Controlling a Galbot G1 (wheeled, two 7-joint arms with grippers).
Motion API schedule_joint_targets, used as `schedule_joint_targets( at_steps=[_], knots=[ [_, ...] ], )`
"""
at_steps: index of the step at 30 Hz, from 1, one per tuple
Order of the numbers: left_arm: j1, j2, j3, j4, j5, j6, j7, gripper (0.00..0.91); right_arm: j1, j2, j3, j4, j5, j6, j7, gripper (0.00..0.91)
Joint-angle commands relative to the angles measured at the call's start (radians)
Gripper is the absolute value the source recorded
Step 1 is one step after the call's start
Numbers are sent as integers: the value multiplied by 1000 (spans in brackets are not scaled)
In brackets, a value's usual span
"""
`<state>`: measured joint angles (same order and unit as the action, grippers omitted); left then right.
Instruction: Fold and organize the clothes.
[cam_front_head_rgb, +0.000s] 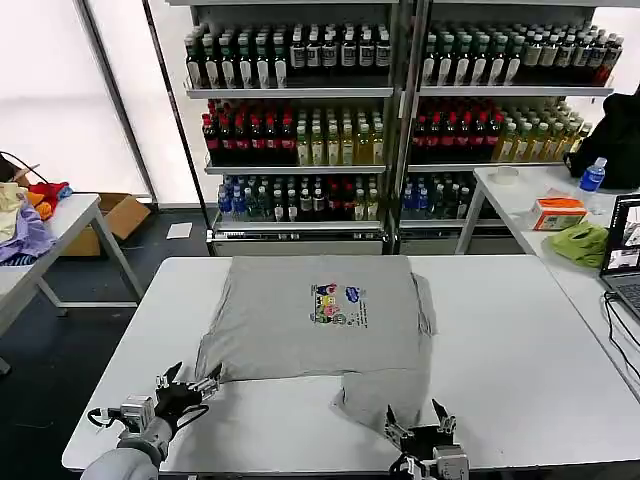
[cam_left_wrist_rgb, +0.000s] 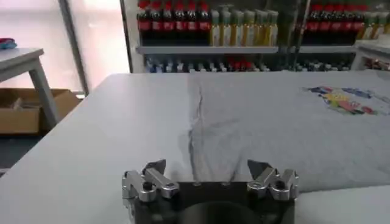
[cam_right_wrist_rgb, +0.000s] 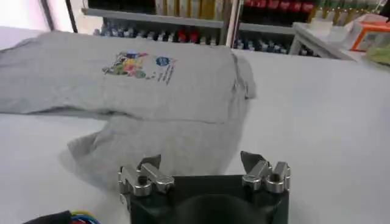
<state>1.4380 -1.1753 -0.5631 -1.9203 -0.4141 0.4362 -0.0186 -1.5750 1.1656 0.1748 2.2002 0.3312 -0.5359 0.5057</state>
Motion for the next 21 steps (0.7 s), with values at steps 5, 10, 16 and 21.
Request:
schedule_joint_targets(
  at_steps=[5, 10, 16, 21],
  knots=[
    [19, 7, 3, -6, -6, 3, 5, 907, -1, 3, -12, -23, -12, 2, 3, 907],
    [30, 8, 7, -11, 1, 2, 15, 353, 1, 7, -15, -28, -10, 1, 4, 846],
    [34, 6, 11, -6, 23, 1, 16, 10, 0, 8, -22, -44, 0, 3, 0, 0],
    [53, 3, 15, -17, 43, 1, 23, 10, -7, 7, -27, -54, 25, 15, -2, 0]
  ],
)
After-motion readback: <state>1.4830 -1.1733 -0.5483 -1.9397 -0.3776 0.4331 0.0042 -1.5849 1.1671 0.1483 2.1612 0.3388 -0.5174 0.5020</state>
